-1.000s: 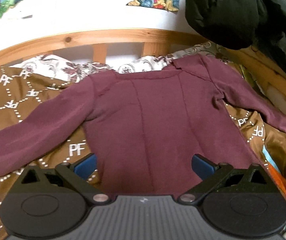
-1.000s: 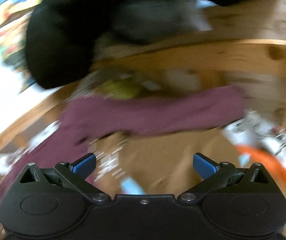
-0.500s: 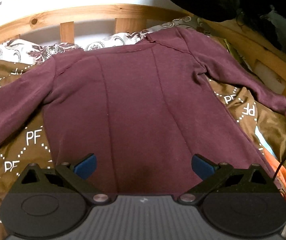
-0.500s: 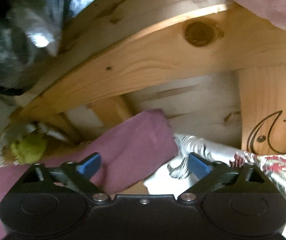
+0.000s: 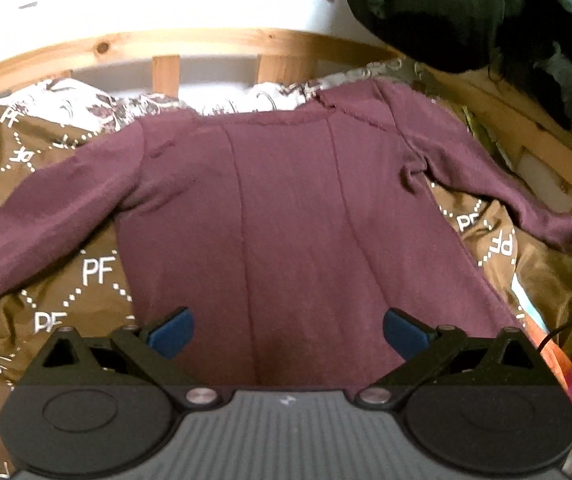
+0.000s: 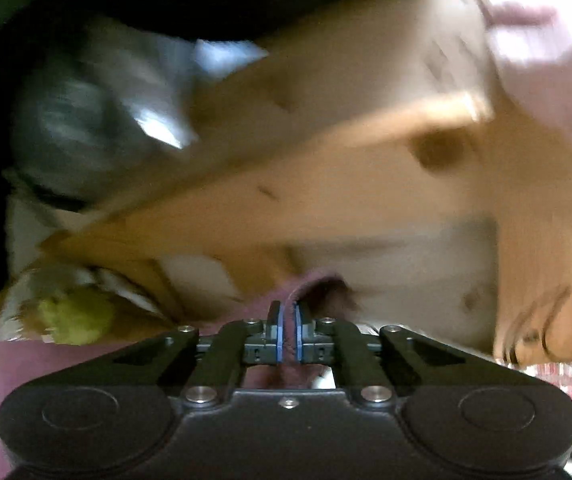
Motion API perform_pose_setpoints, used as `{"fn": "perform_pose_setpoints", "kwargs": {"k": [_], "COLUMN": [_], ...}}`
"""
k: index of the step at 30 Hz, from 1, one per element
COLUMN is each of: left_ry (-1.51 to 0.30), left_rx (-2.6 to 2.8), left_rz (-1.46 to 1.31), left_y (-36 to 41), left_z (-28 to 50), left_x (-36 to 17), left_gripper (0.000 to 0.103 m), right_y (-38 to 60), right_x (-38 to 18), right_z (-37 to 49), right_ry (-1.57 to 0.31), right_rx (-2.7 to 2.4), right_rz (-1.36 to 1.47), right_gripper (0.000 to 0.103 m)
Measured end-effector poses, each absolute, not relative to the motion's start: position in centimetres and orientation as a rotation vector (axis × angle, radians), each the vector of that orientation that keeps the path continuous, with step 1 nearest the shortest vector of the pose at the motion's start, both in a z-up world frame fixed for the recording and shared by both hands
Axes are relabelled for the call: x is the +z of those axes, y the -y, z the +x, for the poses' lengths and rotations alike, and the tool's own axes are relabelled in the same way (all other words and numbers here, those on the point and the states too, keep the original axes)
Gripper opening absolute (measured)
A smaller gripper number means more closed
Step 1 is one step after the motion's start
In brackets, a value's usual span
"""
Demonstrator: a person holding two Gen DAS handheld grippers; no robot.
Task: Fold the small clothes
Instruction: 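Grasp the cuff of the sleeve with the right gripper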
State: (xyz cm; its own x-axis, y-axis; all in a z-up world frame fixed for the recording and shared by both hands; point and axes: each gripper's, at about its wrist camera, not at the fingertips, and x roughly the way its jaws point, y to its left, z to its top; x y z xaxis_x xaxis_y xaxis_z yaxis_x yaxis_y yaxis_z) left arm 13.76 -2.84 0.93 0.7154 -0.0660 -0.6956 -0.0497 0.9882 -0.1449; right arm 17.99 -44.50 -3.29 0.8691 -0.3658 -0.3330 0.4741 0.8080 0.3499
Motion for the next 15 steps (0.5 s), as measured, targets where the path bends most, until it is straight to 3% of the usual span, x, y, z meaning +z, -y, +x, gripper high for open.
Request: {"fn": "perform_pose_setpoints", "kwargs": {"k": [9,15], "left_ry": [-0.734,-0.731], "left_rx": [0.095,0.281], "left_rz": [-0.193,-0.277], "left_y": [0.7,-2.8], "left_z": [12.3,11.6], "left_x": [2.1,2.4], "left_gripper": [0.102,0.102], "right_y": [32.7,22.3], "right_x": [5.3,5.8], "right_z": [15.3,13.5], "right_ry": [-0.024,-0.018], "right_rx": [-0.015,0.377], "right_rz": [0.073,-0.124], "right_gripper": [0.005,0.005]}}
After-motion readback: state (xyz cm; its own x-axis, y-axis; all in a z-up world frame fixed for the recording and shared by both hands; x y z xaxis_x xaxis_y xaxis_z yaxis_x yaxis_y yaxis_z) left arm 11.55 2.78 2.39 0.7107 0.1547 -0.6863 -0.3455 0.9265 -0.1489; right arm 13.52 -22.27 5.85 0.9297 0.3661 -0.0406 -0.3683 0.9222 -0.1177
